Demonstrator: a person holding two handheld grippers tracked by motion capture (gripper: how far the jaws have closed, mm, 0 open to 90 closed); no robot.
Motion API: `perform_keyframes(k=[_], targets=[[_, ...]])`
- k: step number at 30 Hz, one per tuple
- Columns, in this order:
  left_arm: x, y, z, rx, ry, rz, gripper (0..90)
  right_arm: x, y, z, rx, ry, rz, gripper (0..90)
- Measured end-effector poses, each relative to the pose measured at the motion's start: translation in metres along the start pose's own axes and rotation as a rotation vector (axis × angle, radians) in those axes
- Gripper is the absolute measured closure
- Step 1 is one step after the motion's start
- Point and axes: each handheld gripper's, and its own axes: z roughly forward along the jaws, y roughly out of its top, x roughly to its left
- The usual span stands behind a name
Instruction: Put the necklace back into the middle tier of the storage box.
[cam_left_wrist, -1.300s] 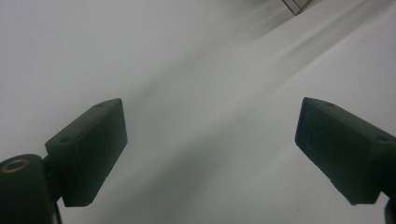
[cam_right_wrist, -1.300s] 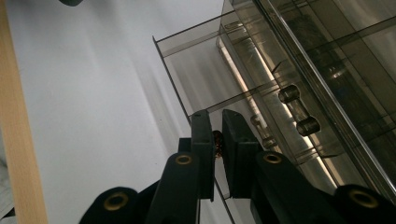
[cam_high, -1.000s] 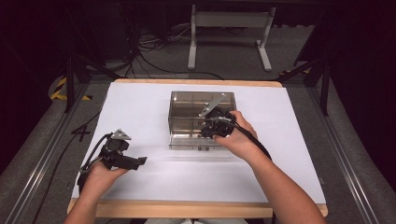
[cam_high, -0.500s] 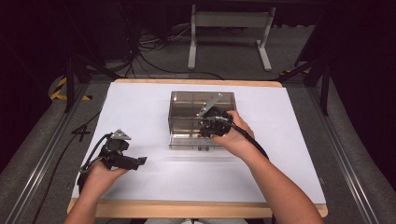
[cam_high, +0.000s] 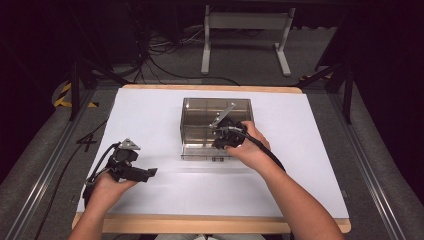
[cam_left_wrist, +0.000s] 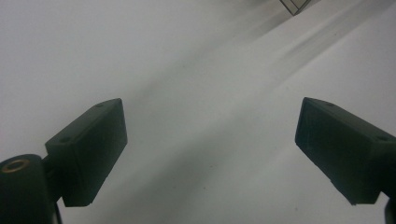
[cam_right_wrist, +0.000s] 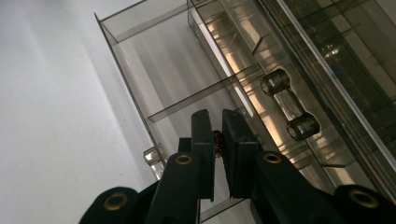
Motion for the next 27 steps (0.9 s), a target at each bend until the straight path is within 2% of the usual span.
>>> perform_keyframes(k=[27], targets=[[0.0, 0.0, 0.0, 0.0, 0.0, 0.002, 9.8, -0.003, -0.006, 0.016, 0.048, 0.035, 0.024, 83.9]])
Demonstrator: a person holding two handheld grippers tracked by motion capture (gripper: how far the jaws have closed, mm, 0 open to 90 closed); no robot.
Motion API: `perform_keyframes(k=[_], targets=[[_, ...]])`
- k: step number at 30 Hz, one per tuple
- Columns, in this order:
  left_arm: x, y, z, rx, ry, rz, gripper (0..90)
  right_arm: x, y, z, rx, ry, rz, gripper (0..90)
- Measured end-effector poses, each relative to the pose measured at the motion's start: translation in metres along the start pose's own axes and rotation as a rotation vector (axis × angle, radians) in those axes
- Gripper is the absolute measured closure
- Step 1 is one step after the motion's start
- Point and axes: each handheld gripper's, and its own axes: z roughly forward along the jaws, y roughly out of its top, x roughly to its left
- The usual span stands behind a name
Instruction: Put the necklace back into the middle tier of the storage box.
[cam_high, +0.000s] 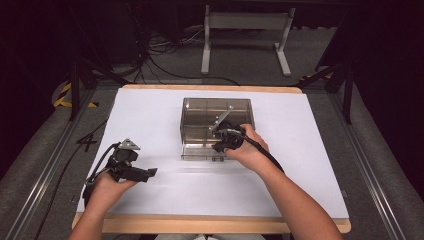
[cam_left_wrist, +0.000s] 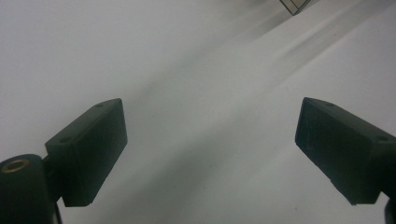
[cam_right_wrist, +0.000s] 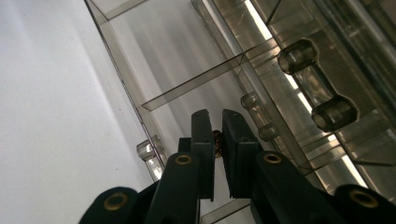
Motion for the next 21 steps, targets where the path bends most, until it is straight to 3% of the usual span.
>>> perform_keyframes(k=[7, 15, 21], targets=[[0.0, 0.0, 0.0, 0.001, 0.0, 0.0, 9.8, -0.002, -0.001, 0.004, 0.009, 0.013, 0.006, 83.4], [0.0, 0.0, 0.0, 0.001, -0.001, 0.001, 9.8, -0.002, -0.001, 0.0, -0.012, -0.011, 0.002, 75.3], [0.0, 0.0, 0.001, 0.001, -0.001, 0.001, 9.7, 0.002, -0.003, -0.012, -0.04, -0.021, -0.013, 83.3]])
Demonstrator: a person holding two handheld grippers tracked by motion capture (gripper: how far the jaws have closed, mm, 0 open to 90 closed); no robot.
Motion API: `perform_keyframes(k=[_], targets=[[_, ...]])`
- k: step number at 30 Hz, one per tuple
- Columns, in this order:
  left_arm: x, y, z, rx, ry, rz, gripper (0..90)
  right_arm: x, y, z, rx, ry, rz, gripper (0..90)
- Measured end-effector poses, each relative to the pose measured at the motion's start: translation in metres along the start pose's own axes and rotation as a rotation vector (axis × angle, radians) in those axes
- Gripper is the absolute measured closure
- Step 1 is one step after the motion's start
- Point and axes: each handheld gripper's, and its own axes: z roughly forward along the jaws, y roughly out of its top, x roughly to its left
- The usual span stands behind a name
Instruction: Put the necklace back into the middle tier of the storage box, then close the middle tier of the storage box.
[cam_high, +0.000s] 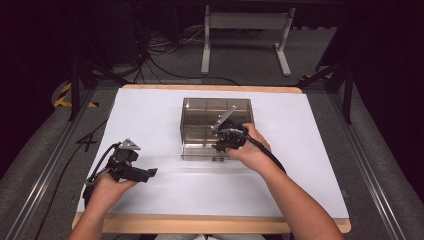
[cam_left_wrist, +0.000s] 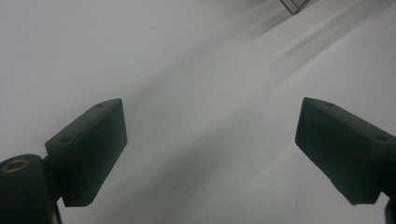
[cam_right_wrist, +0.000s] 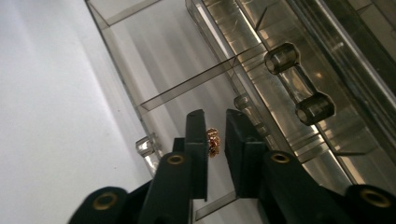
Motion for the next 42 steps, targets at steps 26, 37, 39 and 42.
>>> perform_keyframes(k=[26, 37, 39, 42], targets=[[-0.001, 0.0, 0.002, 0.007, 0.002, 0.003, 9.8, 0.03, -0.024, -0.024, 0.057, 0.067, -0.095, 90.0], [-0.001, 0.0, 0.002, 0.008, 0.0, 0.001, 9.8, 0.037, -0.028, -0.014, 0.122, 0.102, -0.114, 90.0], [-0.001, 0.0, 0.002, 0.009, 0.001, 0.003, 9.8, 0.038, -0.029, -0.011, 0.135, 0.107, -0.118, 90.0], [-0.001, 0.0, 0.002, 0.007, 0.002, 0.004, 9.8, 0.039, -0.03, -0.008, 0.151, 0.114, -0.123, 90.0]])
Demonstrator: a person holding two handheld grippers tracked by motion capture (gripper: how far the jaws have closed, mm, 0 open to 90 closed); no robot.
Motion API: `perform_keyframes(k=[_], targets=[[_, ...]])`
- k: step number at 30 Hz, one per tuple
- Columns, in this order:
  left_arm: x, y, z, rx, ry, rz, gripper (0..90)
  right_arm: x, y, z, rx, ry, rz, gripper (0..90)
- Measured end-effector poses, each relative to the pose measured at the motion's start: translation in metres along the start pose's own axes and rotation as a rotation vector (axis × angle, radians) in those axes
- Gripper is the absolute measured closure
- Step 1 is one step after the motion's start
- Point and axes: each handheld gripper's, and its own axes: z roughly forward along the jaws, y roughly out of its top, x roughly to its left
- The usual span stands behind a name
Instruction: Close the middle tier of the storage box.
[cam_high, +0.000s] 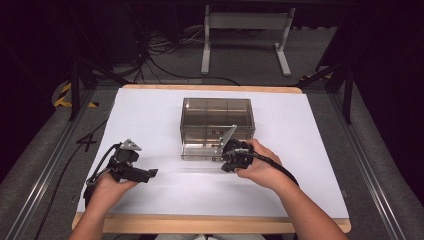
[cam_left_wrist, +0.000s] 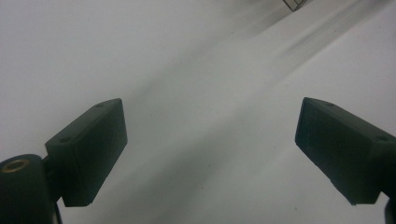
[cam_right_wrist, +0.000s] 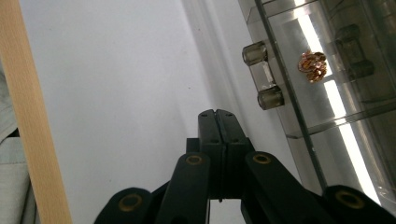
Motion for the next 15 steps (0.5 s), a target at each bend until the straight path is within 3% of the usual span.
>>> perform_keyframes(k=[15], targets=[[0.0, 0.0, 0.001, 0.004, -0.007, -0.006, 9.8, -0.003, -0.003, 0.014, 0.057, 0.015, 0.003, 90.0]])
